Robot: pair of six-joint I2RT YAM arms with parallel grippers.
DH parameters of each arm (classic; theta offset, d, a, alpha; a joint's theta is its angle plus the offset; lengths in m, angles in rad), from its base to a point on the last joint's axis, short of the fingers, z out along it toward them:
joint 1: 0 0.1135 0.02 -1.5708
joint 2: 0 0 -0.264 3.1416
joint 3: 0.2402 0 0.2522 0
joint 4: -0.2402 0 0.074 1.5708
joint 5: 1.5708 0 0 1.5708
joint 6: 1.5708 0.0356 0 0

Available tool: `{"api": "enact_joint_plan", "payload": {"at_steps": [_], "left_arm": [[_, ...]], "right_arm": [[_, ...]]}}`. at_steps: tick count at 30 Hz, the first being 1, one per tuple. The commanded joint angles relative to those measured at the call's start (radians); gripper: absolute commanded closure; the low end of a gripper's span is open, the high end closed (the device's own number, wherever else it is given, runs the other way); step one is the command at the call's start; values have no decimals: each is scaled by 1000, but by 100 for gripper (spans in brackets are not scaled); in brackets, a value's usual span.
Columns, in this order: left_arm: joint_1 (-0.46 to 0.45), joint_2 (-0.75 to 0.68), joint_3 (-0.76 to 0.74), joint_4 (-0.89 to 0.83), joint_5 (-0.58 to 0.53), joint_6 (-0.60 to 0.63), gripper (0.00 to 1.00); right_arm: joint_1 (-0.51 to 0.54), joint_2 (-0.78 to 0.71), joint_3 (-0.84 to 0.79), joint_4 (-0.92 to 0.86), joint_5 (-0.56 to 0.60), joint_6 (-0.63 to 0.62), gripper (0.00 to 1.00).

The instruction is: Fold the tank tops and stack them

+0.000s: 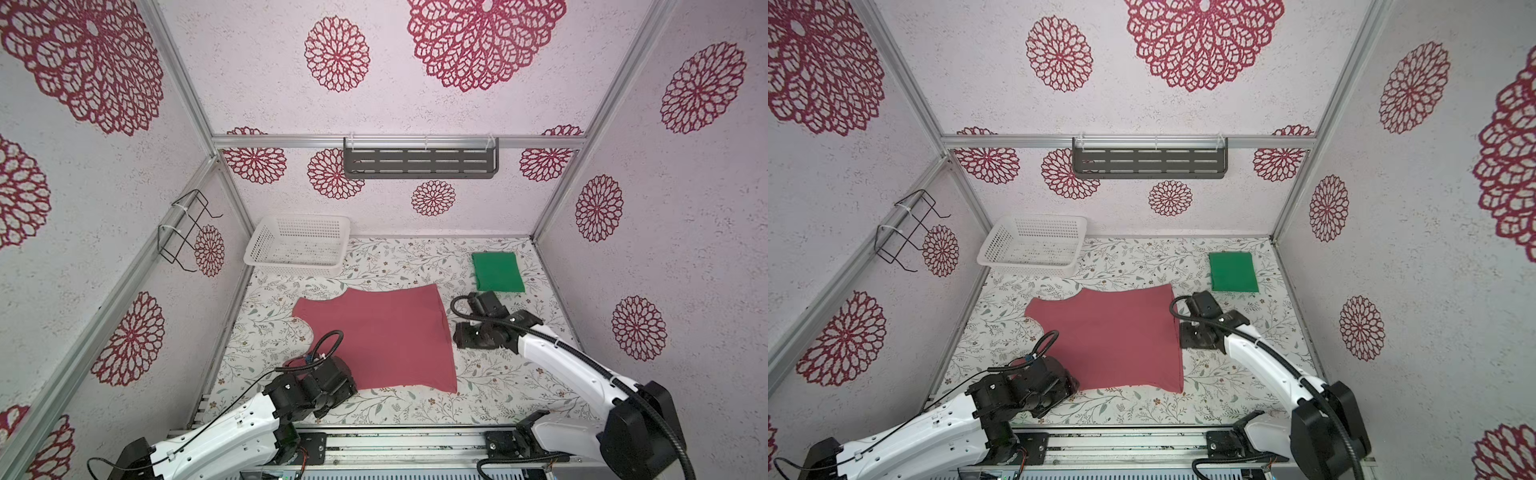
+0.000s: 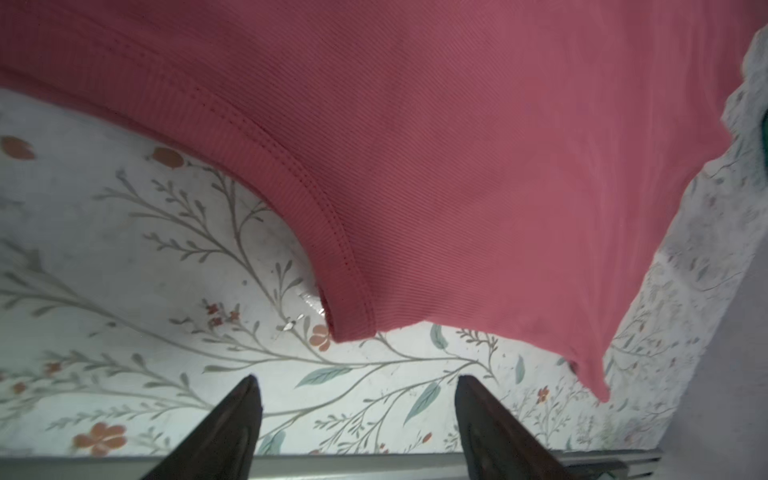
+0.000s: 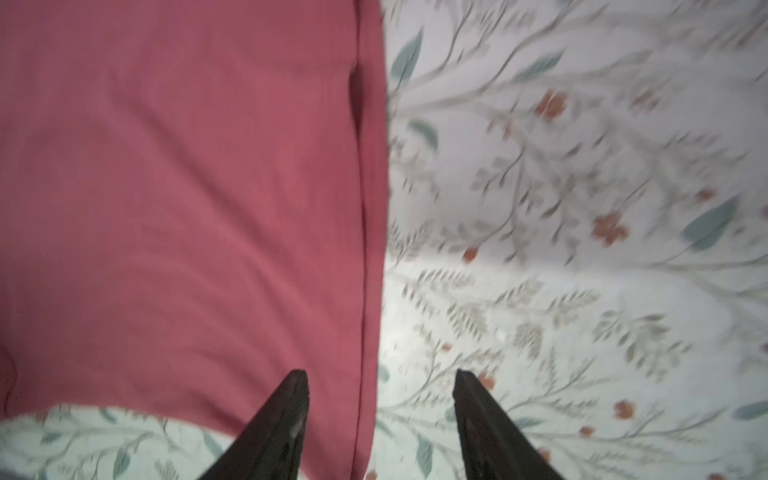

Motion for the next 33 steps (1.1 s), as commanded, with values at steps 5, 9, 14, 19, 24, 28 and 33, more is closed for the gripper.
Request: {"api": "enact_joint_plan", "payload": {"at_steps": [5, 9, 14, 19, 24, 28, 33], "left_arm": [[-48, 59, -81, 233, -55, -199, 24], [-99, 112, -90, 238, -83, -264, 27], [-117, 122, -113, 226, -136, -313, 33], [-120, 80, -128, 181, -157, -334, 46], [-121, 55, -148, 164, -177, -341, 55], [-120, 38, -153, 154, -179, -340, 68], [-120, 32, -147, 149, -180, -331, 82]], "right_arm": [[128, -121, -95, -60, -68, 200, 44], [197, -121, -140, -16, -95, 257, 45], [242, -113, -173, 33, -102, 303, 46], [268, -96, -208, 77, -98, 341, 47], [283, -67, -234, 81, -83, 368, 47], [284, -62, -262, 102, -67, 386, 51], [294, -45, -278, 139, -63, 408, 68]]}}
